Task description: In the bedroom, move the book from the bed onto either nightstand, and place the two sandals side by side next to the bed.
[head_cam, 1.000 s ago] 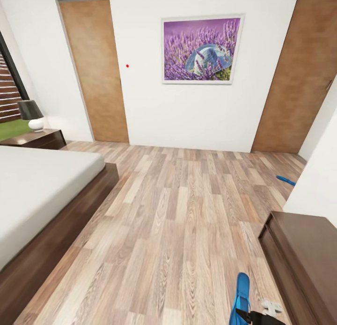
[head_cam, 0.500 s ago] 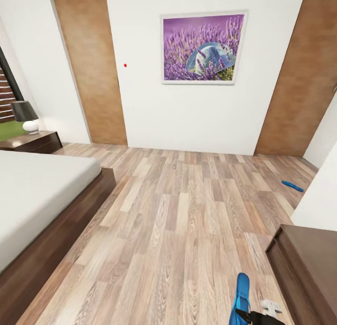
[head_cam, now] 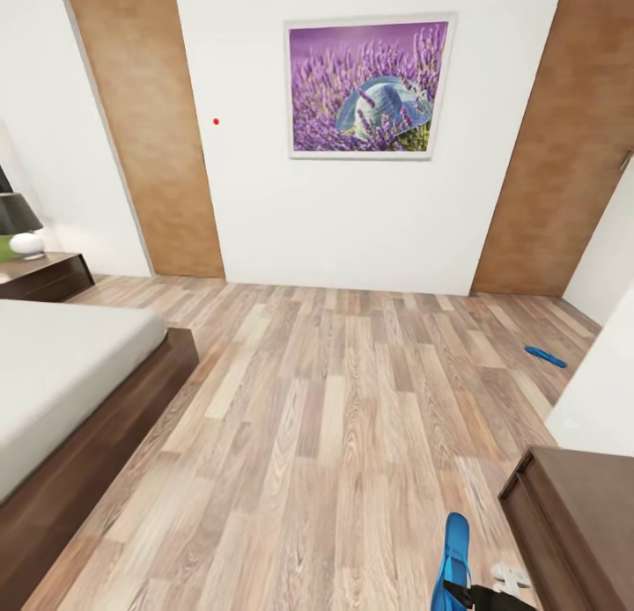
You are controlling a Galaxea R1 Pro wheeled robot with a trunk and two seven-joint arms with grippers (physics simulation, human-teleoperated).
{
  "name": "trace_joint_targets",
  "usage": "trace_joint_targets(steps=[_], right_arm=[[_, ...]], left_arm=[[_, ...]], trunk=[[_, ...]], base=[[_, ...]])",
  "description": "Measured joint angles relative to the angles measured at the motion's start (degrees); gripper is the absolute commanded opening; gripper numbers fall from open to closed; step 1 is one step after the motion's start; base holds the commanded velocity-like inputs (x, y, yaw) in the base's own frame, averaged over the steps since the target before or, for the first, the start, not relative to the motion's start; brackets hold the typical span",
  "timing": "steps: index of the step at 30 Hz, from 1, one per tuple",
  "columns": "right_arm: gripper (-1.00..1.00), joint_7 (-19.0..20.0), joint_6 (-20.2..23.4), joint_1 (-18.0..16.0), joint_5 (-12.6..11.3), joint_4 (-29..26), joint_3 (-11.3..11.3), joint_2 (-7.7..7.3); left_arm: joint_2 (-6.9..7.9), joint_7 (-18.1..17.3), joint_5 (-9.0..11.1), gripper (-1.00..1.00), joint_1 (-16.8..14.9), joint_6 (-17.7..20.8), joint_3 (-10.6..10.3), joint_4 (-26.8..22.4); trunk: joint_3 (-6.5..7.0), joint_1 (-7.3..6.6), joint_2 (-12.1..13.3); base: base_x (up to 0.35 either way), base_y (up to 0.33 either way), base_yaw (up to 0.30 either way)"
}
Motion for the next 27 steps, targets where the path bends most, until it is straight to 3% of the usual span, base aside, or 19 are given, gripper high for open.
trace_joint_targets(steps=[27], right_arm=[[-1.00, -0.09, 0.00, 0.00, -0.02, 0.03, 0.00, 0.02]], left_arm=[[0.00, 0.00, 0.06, 1.00, 0.00, 0.01, 0.01, -0.01]], trunk=[[0.00, 0.00, 0.00]], base=[[0.320, -0.058, -0.003]])
